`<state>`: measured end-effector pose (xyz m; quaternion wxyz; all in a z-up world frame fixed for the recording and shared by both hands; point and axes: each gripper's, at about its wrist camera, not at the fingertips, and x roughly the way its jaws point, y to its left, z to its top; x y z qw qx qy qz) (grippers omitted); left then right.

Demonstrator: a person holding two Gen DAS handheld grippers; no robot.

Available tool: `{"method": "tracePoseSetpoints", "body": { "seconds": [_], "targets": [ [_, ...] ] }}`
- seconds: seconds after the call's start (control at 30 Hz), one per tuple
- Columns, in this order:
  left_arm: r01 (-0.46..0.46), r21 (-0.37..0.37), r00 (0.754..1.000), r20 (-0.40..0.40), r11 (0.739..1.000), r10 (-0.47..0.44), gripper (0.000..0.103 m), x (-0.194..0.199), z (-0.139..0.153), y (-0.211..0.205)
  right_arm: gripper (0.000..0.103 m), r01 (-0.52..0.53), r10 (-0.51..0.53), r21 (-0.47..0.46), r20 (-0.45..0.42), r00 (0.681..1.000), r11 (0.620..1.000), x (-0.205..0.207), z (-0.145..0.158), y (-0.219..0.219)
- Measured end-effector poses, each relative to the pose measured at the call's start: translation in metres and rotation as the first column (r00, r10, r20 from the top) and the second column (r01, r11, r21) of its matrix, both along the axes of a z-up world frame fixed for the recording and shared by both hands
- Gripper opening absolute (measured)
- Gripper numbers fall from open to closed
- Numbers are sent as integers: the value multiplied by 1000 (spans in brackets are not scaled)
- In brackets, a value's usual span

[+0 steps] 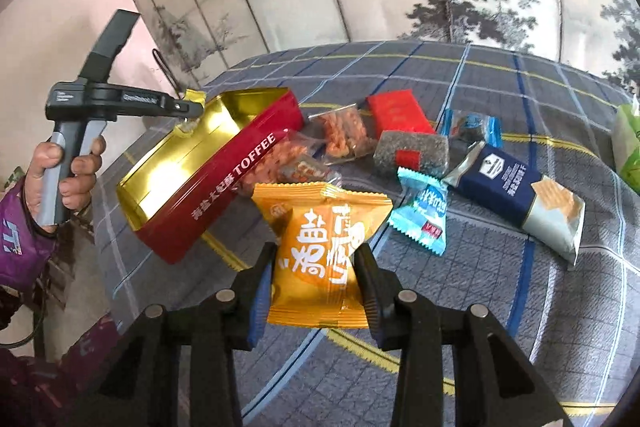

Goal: Organize snacks
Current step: 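Carry the yellow cake into the gold tin and open the left gripper, then carry the orange chip bag over the tin and release it with the right gripper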

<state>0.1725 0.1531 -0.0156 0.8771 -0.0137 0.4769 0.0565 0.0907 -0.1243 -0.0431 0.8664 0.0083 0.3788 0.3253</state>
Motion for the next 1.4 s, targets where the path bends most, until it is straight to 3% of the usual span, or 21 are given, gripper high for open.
{"method": "tracePoseSetpoints", "body": {
  "seconds": [0.17,0.37,0.4,0.57,0.73,0.87,1.13,1.4],
  "targets": [
    [-4,6,1000,-10,1000,4,24,13,-13,8,39,9,-9,-27,4,1000,1000,-1,-9,7],
    [-14,63,1000,-7,998,14,27,17,-22,9,40,6,-6,-35,17,1000,999,-1,-10,11],
    [-18,68,1000,-5,998,18,30,17,-23,10,40,11,-11,-31,13,1000,999,0,-11,9],
    [-39,54,999,40,998,37,75,7,-14,15,40,21,-20,-24,12,1000,999,0,-12,8],
    [-52,37,986,162,998,45,87,-25,7,18,40,22,-21,-36,10,1000,999,1,-14,7],
    [-50,38,980,194,998,42,87,-46,13,19,40,8,-7,-28,6,1000,1000,1,-7,14],
    [-115,36,959,264,993,102,87,-81,13,35,40,-125,125,-5,85,988,992,12,43,74],
    [-130,17,962,244,991,122,87,-94,9,53,40,-185,186,-38,22,982,982,67,45,144]
  ]
}}
